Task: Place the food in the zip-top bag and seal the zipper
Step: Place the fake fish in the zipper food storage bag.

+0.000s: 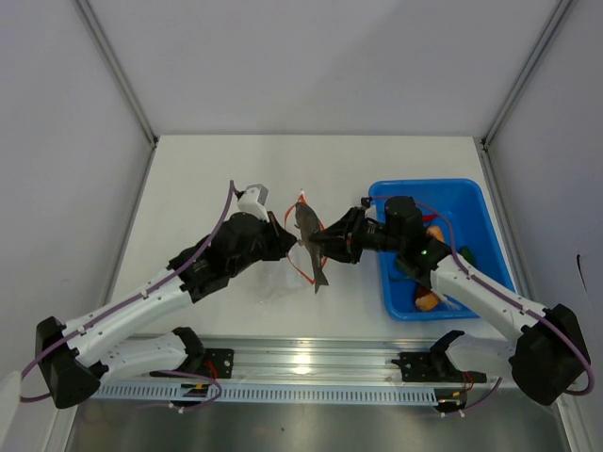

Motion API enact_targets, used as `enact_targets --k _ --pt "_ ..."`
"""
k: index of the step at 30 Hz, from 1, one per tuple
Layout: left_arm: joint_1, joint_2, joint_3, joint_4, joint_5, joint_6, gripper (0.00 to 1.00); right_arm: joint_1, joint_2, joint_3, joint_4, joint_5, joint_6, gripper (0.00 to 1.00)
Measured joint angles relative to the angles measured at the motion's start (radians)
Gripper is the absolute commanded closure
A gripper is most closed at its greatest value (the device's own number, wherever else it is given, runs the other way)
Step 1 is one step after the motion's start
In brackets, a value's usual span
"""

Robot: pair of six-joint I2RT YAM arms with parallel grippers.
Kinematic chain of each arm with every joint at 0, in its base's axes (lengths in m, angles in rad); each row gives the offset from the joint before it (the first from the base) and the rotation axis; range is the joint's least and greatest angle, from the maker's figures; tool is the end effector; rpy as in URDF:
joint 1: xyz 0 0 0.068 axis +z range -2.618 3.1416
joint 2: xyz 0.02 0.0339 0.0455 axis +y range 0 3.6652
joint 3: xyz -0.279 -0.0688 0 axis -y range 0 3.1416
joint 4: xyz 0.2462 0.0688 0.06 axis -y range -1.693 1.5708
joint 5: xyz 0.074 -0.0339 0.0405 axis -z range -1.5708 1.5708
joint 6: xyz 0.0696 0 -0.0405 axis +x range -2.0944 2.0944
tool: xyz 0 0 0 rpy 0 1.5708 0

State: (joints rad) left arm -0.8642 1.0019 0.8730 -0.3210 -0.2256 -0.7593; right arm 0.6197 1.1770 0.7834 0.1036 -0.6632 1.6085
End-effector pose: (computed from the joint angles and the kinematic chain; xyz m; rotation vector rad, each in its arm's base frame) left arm 0.1737 -0.1795 0.3147 -0.0389 2.1023 -0.7914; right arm 0.2086 0.2015 0.2953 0.5867 2.3643 1.9364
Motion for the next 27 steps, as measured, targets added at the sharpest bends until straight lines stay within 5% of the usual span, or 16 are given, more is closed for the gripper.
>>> enact_targets --k 12,27 --pt "0.0 0.018 0.0 0.003 0.029 0.078 0.99 0.0 -0.011 0.005 -0.146 -0.068 -0.113 0.82" --pt "-0.001 -0.003 -0.044 0.058 0.116 0.116 1.0 -0.003 0.064 -0.005 -0.023 -0.033 -0.013 0.82"
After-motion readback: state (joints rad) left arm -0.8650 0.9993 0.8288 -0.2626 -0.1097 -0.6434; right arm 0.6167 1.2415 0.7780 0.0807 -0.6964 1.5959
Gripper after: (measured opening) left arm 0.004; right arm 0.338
